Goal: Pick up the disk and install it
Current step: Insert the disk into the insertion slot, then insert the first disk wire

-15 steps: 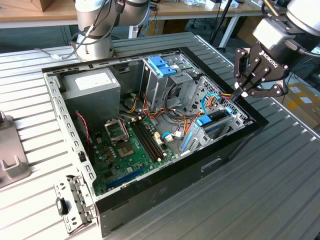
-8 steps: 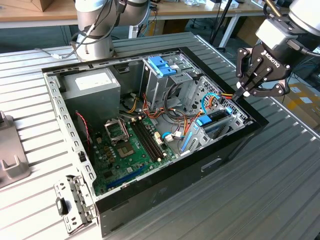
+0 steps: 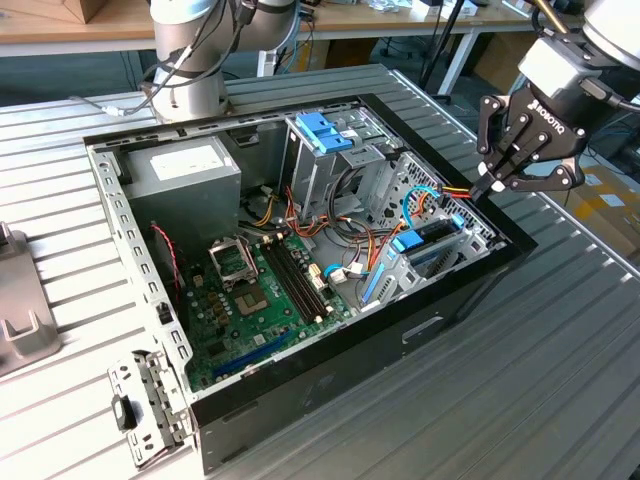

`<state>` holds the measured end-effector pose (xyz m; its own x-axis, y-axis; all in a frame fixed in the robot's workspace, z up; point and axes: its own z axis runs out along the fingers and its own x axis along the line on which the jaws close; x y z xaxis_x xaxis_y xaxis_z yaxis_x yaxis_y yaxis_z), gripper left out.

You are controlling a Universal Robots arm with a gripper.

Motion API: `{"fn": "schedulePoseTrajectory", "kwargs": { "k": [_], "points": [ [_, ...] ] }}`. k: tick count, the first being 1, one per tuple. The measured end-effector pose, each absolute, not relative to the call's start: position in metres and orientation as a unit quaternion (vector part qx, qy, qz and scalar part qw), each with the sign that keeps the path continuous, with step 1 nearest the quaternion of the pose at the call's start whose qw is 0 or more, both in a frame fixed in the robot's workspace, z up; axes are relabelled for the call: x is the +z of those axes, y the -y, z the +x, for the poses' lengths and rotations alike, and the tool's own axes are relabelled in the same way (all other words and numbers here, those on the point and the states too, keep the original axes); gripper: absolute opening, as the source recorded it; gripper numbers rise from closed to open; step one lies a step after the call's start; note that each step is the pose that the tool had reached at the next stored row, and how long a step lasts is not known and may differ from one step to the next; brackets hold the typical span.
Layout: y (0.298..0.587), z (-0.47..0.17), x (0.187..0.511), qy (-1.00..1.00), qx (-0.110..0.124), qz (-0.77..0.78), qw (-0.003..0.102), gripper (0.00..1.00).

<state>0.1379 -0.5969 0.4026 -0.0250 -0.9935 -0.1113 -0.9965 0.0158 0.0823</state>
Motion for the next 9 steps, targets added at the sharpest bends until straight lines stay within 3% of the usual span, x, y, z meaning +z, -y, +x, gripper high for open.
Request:
{"fn": "schedulePoseTrajectory", "kwargs": {
  "k": [9],
  "points": [
    [0.5969,0.1385,0.4026,-0.713,0.069,-0.698,0.011,0.11]
  ]
}}
